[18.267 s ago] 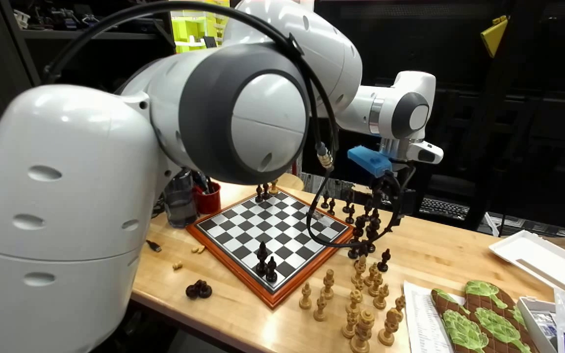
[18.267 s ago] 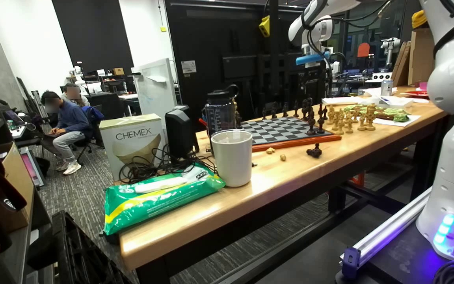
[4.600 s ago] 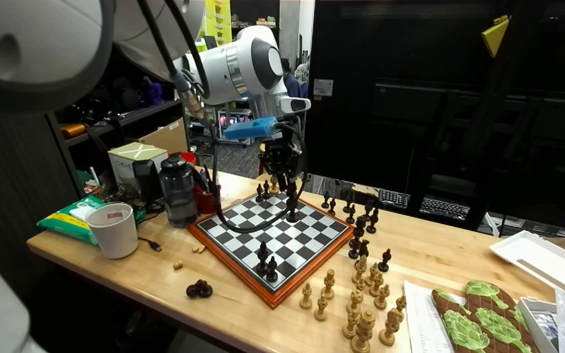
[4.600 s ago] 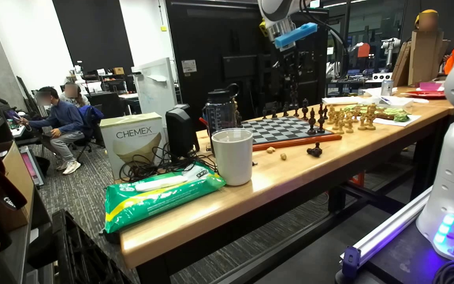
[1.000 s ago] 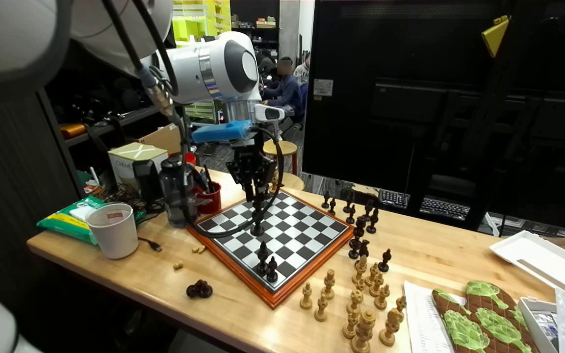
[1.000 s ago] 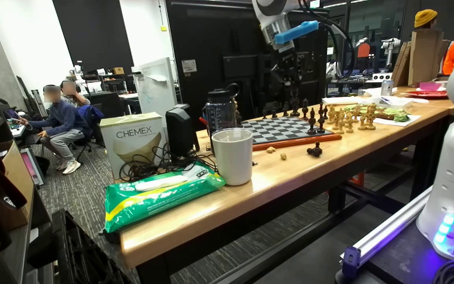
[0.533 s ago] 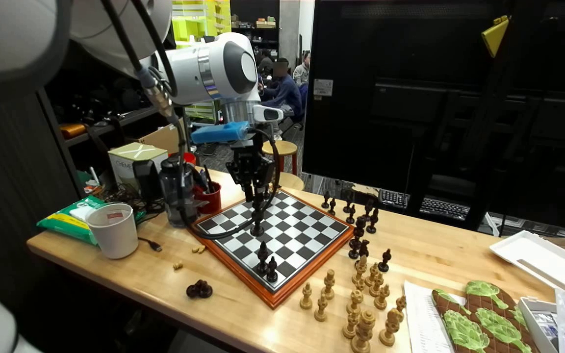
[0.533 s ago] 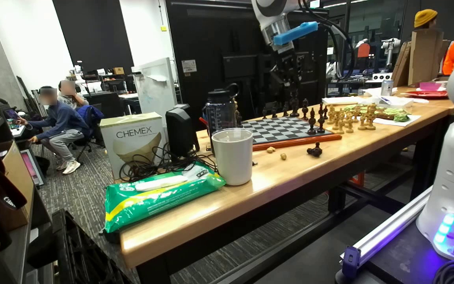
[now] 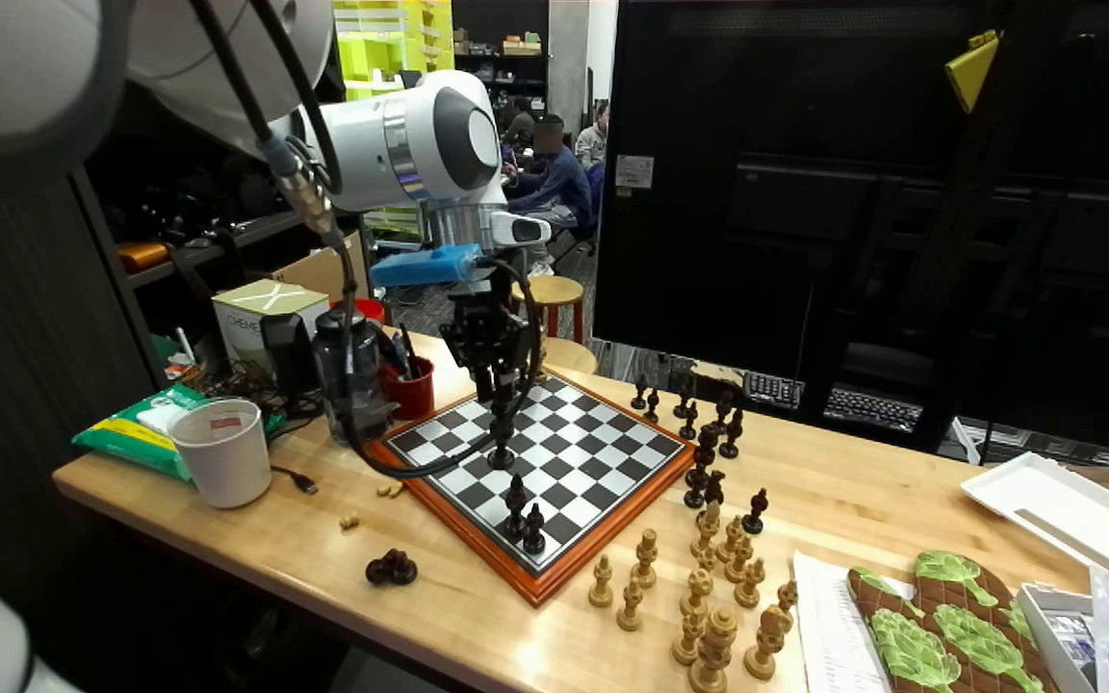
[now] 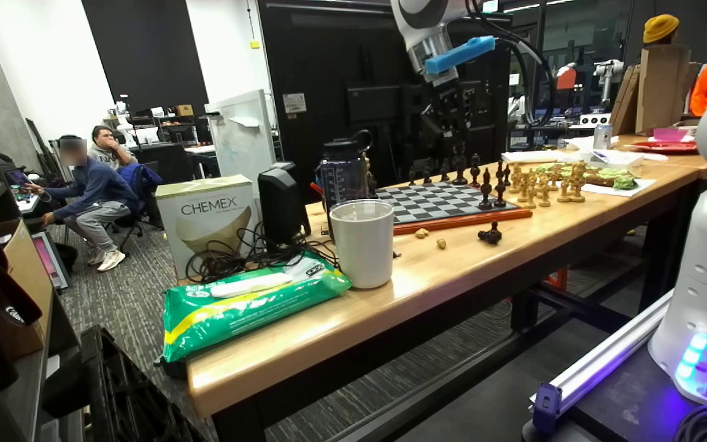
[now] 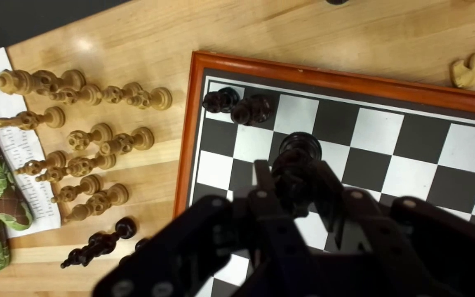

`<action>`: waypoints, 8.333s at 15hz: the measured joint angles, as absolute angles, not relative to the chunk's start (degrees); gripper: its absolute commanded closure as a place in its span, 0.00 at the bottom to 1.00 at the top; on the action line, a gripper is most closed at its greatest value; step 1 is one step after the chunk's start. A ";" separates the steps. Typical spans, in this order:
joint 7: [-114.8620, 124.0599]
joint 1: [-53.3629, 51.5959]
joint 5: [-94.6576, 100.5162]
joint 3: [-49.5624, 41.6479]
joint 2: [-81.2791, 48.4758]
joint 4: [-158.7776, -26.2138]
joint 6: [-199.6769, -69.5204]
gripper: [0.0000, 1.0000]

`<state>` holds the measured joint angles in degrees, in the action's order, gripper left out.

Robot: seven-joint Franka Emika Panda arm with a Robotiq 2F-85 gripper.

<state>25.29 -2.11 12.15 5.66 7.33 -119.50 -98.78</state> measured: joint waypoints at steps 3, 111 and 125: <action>26.70 -2.29 12.11 6.13 7.94 -120.97 -99.30 0.93; 27.45 -3.39 7.90 8.33 15.57 -126.84 -97.10 0.00; 25.35 -3.17 -0.59 7.43 23.35 -127.12 -97.53 0.00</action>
<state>25.35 -3.17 -0.59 7.43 23.35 -127.12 -97.53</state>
